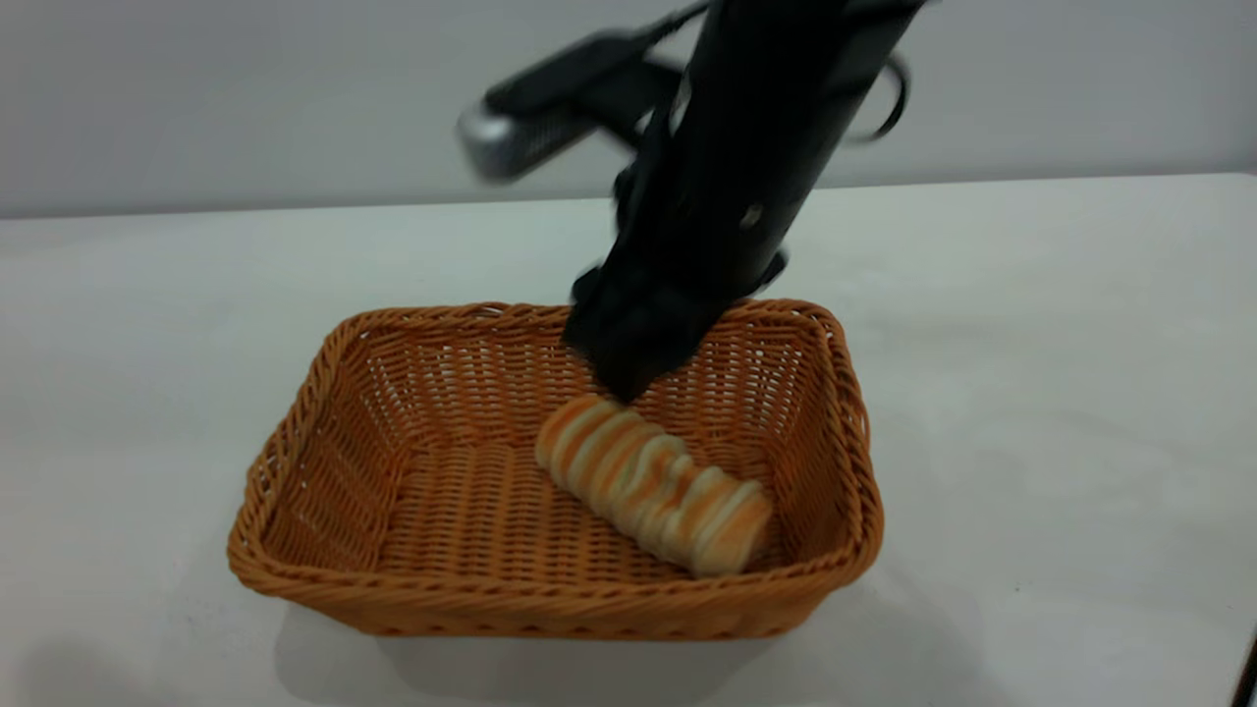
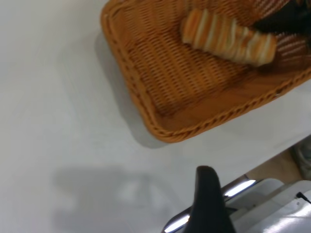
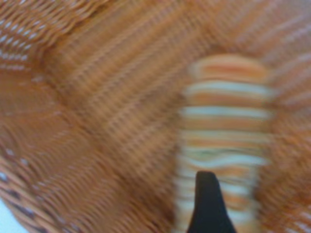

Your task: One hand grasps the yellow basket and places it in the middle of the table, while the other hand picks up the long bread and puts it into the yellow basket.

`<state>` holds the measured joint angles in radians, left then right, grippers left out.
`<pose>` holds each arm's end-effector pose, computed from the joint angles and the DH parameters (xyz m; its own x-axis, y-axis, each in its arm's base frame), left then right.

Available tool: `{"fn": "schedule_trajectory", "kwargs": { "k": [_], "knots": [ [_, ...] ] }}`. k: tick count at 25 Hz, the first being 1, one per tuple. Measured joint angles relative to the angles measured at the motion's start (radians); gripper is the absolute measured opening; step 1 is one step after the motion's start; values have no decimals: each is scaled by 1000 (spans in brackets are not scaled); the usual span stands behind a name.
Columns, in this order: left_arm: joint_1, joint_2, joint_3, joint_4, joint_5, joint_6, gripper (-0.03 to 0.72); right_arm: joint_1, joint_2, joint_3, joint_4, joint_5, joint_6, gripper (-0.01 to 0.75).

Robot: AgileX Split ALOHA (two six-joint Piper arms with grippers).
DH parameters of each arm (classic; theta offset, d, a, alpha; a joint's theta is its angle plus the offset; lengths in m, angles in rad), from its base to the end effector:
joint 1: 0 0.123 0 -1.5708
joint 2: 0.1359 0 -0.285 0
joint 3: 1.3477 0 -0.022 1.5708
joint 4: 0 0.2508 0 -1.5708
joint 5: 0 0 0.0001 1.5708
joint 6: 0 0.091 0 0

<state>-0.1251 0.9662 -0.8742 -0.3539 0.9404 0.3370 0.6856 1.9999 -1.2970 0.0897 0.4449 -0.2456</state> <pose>0.1708 -0.0472 0.3288 -0.7448 0.2120 -0.6328 0.3832 0.9121 -0.1455 0.3186 0.2651 0.1575 -0.5597 -0.6693 -0.4886 -0.7491 0.6608 -0.0471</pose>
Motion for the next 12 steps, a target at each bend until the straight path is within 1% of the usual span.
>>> {"fn": "schedule_trajectory", "kwargs": {
  "k": [5, 12],
  "knots": [
    [0, -73, 43, 37, -1, -16, 578, -96, -101, 0, -8, 95, 0, 485],
    [0, -260, 101, 96, 5, -68, 578, -214, -259, 0, -45, 224, 0, 395]
  ]
}}
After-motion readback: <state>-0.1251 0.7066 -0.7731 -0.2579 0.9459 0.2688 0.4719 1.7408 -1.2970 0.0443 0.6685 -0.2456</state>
